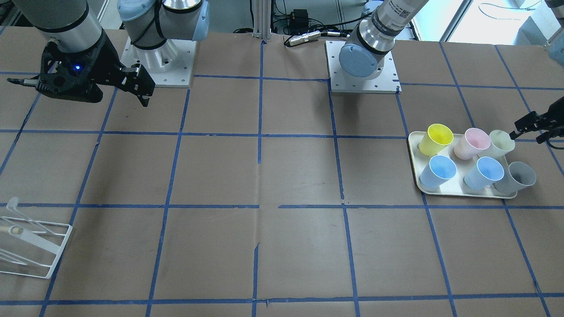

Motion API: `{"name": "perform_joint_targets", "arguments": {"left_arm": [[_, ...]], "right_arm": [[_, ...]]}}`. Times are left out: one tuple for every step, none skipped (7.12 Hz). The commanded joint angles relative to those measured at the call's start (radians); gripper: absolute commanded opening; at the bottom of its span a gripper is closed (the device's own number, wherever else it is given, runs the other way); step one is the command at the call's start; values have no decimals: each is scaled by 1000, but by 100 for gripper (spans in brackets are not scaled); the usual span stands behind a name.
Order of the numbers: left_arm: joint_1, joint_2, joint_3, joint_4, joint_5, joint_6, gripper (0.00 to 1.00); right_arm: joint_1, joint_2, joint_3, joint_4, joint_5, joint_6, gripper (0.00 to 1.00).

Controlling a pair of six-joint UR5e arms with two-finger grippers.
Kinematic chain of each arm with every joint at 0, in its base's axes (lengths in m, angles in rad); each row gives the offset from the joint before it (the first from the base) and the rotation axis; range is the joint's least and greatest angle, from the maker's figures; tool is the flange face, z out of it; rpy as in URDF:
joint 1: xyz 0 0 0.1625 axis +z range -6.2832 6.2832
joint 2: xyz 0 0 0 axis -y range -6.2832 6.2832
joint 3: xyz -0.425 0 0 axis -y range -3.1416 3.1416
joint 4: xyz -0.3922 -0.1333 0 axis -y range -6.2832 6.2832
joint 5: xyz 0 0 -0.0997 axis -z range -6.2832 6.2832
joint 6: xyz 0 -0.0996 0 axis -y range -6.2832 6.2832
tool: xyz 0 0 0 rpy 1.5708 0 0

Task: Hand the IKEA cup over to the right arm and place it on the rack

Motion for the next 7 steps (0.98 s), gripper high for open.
{"name": "perform_joint_targets", "arguments": {"left_arm": [[-8, -32, 0, 6, -4, -7, 100], [-8, -38, -1, 6, -2, -3, 100], [-6, -44, -1, 7, -1, 8, 95], [-5, -50, -3, 6, -1, 10, 93], [-3, -50, -3, 6, 2, 16, 86], [-3, -50, -3, 6, 4, 31, 60], [-5, -52, -3, 4, 7, 33, 17]], "right_arm": [[-6, 8, -7, -34, 4, -3, 100], [-6, 0, -9, -37, 4, -1, 100], [-5, -2, -9, -25, -2, -3, 100], [0, -6, -9, -23, 3, -1, 100], [3, -11, -12, -25, 36, -1, 100], [3, -12, -21, -23, 58, -1, 100], [3, -14, -17, -20, 79, -1, 100]]}}
